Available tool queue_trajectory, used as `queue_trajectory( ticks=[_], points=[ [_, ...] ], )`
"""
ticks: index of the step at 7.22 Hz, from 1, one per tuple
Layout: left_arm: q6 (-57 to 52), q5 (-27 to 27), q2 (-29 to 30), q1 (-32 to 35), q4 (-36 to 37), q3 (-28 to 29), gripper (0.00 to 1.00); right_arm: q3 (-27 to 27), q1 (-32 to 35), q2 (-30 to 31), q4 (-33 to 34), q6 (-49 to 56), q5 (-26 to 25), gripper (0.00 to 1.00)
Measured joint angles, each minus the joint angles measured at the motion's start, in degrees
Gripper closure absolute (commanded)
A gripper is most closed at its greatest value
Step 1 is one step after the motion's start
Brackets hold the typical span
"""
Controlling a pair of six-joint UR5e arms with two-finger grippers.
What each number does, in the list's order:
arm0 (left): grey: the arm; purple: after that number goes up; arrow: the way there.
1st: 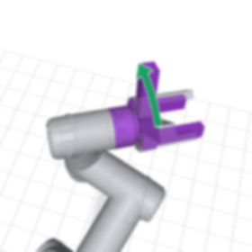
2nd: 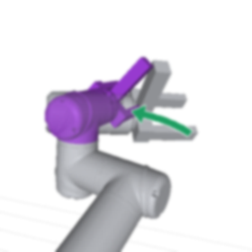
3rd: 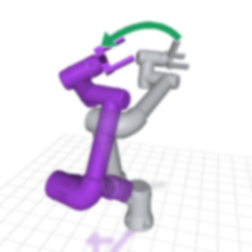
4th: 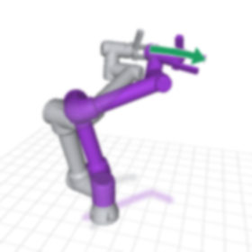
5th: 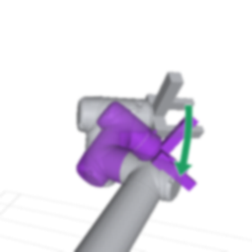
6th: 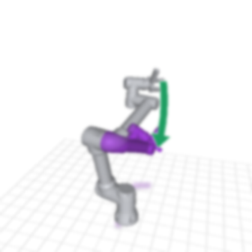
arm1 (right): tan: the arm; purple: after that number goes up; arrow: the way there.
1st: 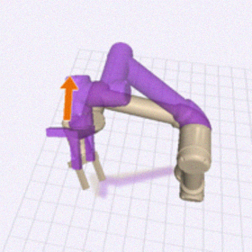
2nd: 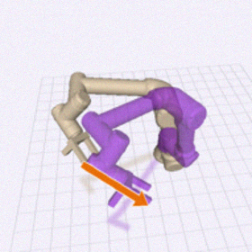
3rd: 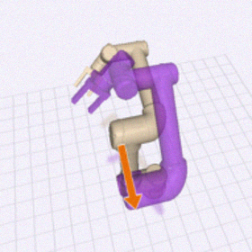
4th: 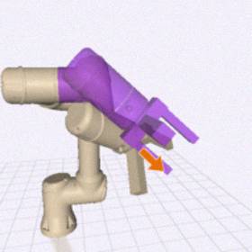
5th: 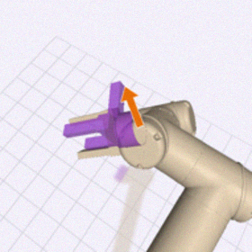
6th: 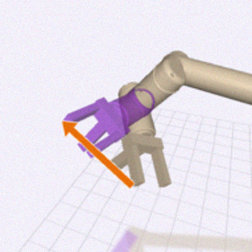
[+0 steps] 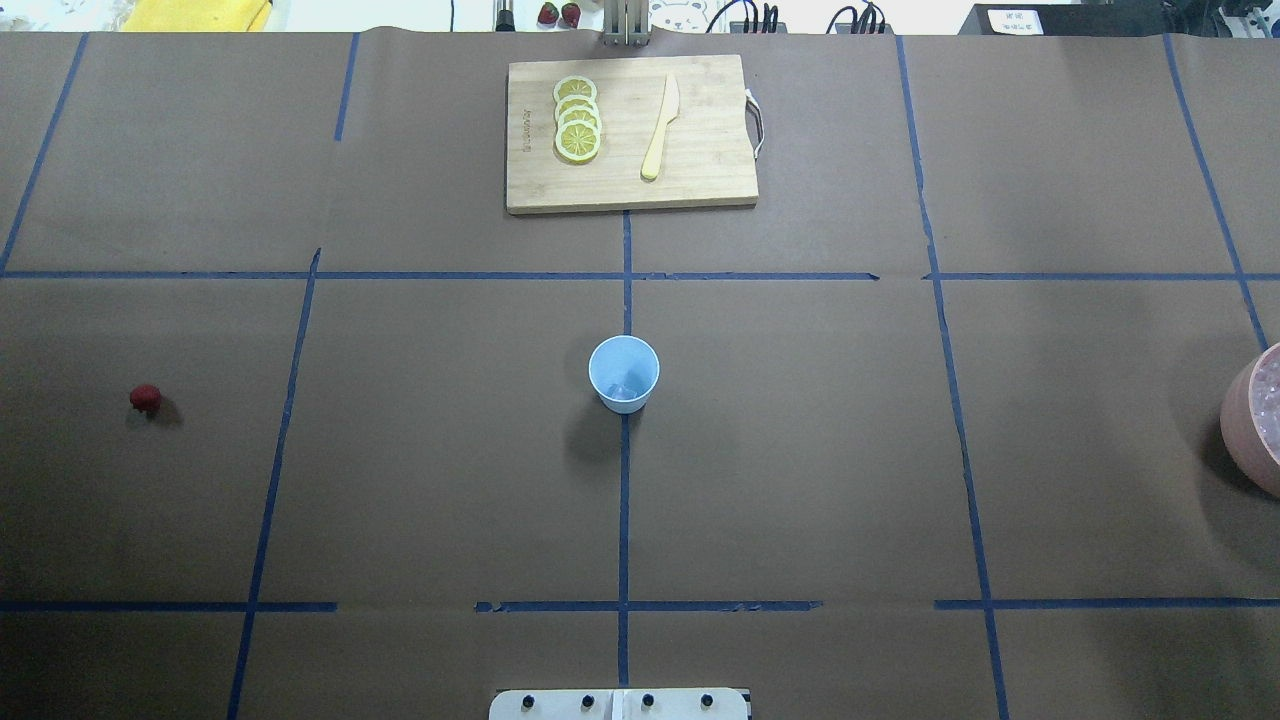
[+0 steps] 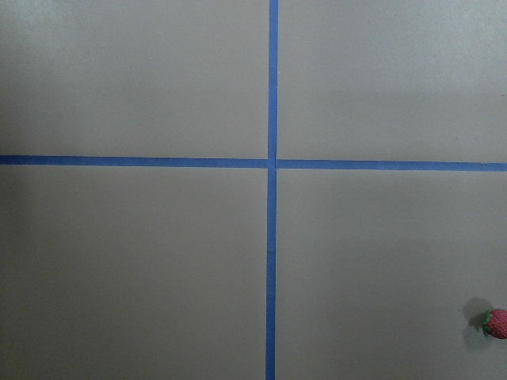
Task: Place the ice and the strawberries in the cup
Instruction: 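Grasp another ice cube from the pink bowl with the right gripper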
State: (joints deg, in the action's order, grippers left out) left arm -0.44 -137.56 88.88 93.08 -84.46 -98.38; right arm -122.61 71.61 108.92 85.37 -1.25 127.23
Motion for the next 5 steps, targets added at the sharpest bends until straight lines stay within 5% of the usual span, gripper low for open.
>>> queue_trajectory(
  ticks=[2, 5],
  points=[
    [0.0, 0.0, 0.0, 0.0, 0.0, -0.1, 0.0, 5.6, 0.1, 2.9, -10.7, -2.6, 0.1, 0.1],
    [0.0, -0.1, 0.0, 0.0, 0.0, -0.4, 0.0, 9.8, 0.1, 3.2, -13.3, -2.2, 0.1, 0.3]
  ],
)
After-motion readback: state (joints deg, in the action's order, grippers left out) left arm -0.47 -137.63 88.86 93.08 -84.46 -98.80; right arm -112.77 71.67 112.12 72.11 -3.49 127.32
